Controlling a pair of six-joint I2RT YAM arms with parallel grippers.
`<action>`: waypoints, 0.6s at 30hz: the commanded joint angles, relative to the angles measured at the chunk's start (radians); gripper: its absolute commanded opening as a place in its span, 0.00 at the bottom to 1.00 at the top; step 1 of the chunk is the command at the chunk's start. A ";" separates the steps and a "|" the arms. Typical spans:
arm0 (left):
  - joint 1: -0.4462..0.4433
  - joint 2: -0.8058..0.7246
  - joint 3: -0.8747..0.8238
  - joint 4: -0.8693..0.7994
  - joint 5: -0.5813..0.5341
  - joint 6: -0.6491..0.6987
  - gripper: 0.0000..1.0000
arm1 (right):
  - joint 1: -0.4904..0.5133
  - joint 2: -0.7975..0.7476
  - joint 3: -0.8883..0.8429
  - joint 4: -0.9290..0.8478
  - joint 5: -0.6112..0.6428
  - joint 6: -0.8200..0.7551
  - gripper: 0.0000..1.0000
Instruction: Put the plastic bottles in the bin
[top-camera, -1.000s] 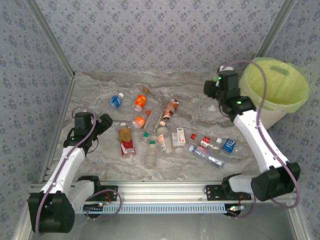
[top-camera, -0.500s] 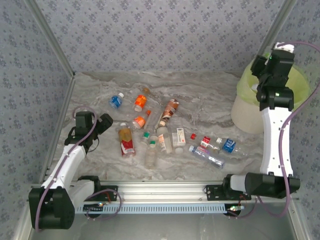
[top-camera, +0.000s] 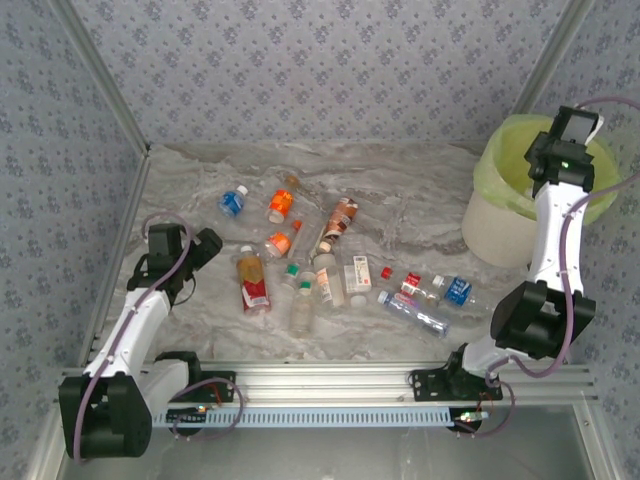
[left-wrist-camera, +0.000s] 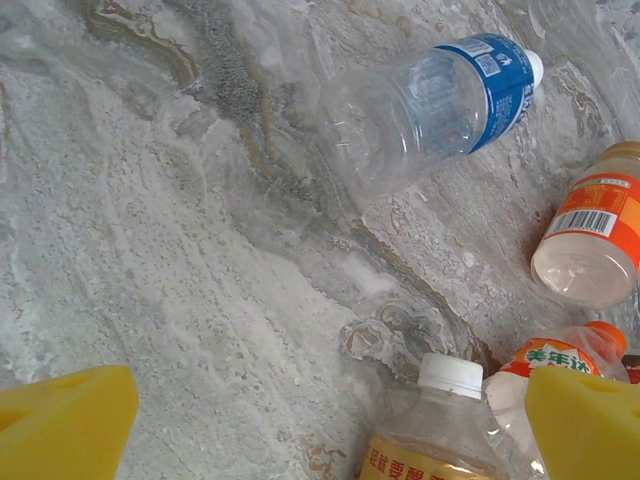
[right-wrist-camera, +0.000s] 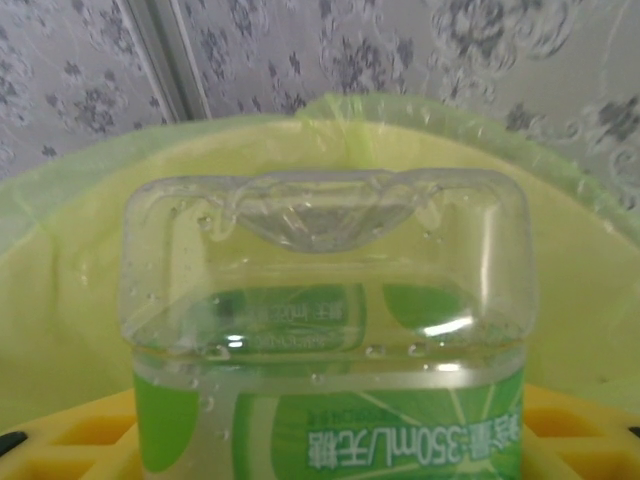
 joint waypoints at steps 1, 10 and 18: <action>0.016 0.019 0.048 -0.019 -0.003 0.025 0.99 | -0.012 0.008 -0.021 -0.027 -0.045 0.032 0.67; 0.045 0.050 0.060 -0.034 0.008 0.043 1.00 | -0.014 -0.023 -0.004 -0.096 -0.116 0.074 0.75; 0.081 0.128 0.110 -0.024 -0.007 0.024 0.99 | 0.031 -0.185 -0.063 -0.072 -0.211 0.091 0.82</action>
